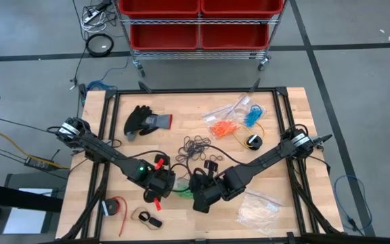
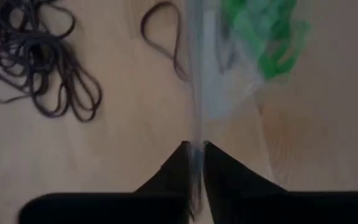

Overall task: Sort rubber bands
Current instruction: Close the transparent zip bag

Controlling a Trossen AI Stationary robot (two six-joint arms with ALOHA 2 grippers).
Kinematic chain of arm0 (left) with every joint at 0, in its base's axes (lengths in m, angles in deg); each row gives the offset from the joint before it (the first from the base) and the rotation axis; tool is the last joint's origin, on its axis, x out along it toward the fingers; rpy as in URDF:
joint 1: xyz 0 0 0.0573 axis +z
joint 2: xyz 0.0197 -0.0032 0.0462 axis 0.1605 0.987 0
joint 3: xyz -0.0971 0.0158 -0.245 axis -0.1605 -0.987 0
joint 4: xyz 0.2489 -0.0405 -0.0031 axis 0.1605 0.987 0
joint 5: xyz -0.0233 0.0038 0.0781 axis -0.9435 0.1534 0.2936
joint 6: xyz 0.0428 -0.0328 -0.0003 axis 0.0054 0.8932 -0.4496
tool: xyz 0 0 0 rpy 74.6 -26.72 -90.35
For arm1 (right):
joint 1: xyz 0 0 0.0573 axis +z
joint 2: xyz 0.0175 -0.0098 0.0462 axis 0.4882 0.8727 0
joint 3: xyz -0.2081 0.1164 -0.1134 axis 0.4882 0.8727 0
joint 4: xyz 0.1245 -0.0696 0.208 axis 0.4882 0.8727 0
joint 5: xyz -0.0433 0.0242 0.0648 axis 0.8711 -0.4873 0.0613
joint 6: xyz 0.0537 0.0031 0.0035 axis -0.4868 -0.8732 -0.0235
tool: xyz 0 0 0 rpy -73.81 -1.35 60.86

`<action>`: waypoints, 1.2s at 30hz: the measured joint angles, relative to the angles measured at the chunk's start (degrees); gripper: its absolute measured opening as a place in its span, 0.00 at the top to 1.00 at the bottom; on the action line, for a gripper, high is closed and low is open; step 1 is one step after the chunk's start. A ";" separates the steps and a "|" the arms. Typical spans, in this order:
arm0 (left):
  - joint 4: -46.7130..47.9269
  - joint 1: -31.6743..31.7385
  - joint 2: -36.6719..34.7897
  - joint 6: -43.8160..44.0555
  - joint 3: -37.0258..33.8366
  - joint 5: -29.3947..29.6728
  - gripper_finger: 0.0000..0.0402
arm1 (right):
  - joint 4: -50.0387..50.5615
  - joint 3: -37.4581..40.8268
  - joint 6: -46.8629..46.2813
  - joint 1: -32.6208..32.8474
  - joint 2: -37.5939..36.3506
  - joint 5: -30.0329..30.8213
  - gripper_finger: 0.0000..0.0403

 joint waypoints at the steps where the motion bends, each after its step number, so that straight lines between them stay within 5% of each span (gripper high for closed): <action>1: -0.88 -0.01 0.00 0.29 -0.12 -0.65 0.92 | 0.00 0.00 0.00 0.00 0.00 -0.02 1.00; 9: -2.99 0.34 -0.09 0.96 -0.14 -0.65 0.99 | -0.03 0.00 -0.11 -0.03 -0.02 -0.02 1.00; 28: -3.50 0.29 -1.03 1.23 0.10 -2.66 0.68 | -0.05 0.00 -0.07 -0.05 -0.02 -0.31 1.00; 36: -4.14 0.34 -2.17 0.83 0.16 -2.89 0.70 | -0.05 0.00 0.00 -0.05 -0.02 -0.61 1.00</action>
